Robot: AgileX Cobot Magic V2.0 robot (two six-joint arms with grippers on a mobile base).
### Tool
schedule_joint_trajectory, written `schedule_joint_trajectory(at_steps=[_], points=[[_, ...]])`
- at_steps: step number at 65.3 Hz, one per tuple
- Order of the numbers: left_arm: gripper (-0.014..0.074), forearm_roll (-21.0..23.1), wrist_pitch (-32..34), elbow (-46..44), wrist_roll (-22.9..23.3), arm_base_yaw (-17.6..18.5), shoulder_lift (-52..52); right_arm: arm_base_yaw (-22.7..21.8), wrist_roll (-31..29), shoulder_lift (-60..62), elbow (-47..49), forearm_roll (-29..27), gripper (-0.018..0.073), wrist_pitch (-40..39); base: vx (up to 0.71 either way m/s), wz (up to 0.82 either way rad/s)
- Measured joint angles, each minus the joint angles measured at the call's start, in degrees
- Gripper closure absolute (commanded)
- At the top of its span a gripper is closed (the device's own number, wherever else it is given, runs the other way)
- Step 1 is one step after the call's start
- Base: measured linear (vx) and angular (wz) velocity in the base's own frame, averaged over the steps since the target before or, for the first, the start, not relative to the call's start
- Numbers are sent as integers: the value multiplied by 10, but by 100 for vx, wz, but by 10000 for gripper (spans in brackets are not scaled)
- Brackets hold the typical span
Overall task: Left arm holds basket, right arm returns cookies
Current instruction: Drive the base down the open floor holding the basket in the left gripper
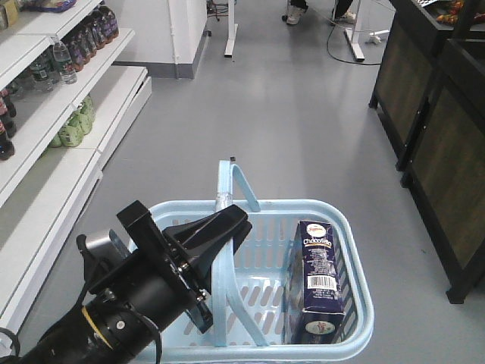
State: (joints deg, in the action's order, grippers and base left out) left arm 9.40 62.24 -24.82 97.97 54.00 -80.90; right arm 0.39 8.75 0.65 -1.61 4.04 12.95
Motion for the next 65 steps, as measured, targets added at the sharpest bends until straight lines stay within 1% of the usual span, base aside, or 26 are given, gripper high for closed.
schedule_joint_trajectory(at_steps=[33, 65], points=[[599, -1, 0, 0, 0, 0, 0, 0, 0, 0, 0, 0, 565, 0, 12, -9], [599, -1, 0, 0, 0, 0, 0, 0, 0, 0, 0, 0, 565, 0, 27, -1]])
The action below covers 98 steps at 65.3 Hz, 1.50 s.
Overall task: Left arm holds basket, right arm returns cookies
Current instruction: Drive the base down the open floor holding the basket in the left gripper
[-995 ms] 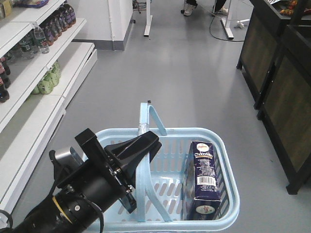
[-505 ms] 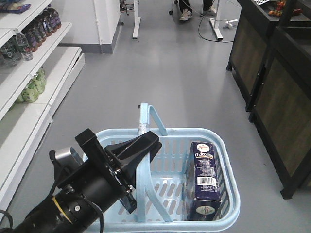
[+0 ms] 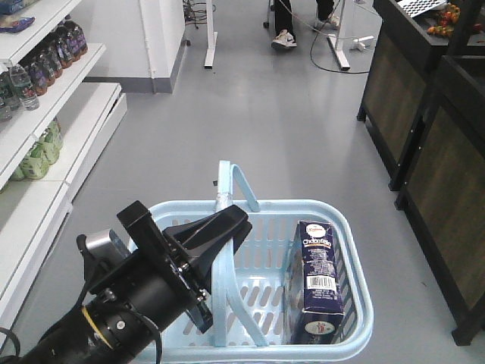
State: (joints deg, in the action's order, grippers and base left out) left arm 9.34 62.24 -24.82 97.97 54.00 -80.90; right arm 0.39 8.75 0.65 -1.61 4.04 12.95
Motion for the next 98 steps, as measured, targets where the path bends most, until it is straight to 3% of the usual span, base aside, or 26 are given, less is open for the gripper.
schedule_joint_trajectory(at_steps=[98], points=[[599, 0, 0, 0, 0, 0, 0, 0, 0, 0, 0, 0, 565, 0, 42, 0]])
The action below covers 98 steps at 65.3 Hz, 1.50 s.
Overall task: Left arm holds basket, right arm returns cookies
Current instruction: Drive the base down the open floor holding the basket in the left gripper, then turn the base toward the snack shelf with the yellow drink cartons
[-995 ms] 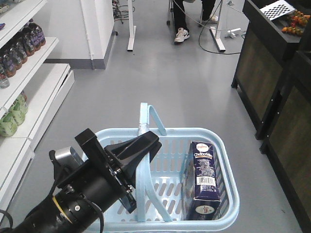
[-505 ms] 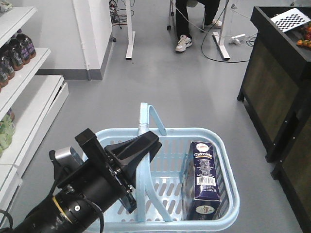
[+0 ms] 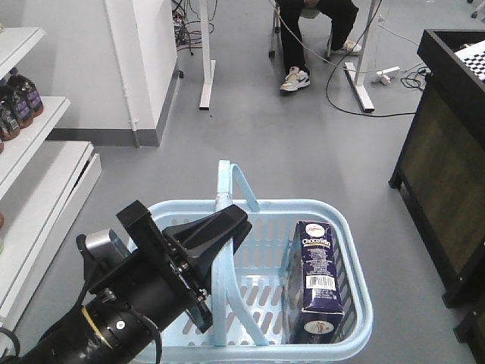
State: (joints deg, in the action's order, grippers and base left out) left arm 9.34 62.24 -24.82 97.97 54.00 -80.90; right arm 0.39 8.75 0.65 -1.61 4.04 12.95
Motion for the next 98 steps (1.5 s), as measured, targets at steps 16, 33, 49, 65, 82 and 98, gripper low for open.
schedule_joint_trajectory(at_steps=[16, 33, 49, 65, 82, 98], points=[[599, 0, 0, 0, 0, 0, 0, 0, 0, 0, 0, 0, 565, 0, 46, 2], [599, 1, 0, 0, 0, 0, 0, 0, 0, 0, 0, 0, 565, 0, 45, 3], [599, 1, 0, 0, 0, 0, 0, 0, 0, 0, 0, 0, 565, 0, 42, 6], [599, 1, 0, 0, 0, 0, 0, 0, 0, 0, 0, 0, 565, 0, 35, 14], [599, 1, 0, 0, 0, 0, 0, 0, 0, 0, 0, 0, 565, 0, 26, 32], [599, 1, 0, 0, 0, 0, 0, 0, 0, 0, 0, 0, 565, 0, 18, 54]])
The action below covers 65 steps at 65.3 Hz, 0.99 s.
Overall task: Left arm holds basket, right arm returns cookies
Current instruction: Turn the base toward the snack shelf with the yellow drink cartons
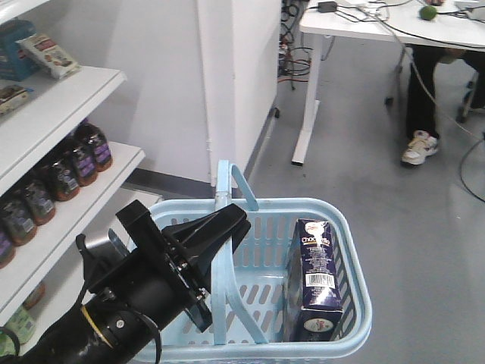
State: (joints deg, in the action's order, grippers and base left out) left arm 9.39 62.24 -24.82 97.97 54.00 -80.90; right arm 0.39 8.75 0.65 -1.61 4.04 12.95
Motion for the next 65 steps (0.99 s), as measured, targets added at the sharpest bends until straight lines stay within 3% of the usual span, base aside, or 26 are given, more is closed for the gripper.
schedule_joint_trajectory(at_steps=[65], points=[[599, 0, 0, 0, 0, 0, 0, 0, 0, 0, 0, 0, 565, 0, 9, 42]])
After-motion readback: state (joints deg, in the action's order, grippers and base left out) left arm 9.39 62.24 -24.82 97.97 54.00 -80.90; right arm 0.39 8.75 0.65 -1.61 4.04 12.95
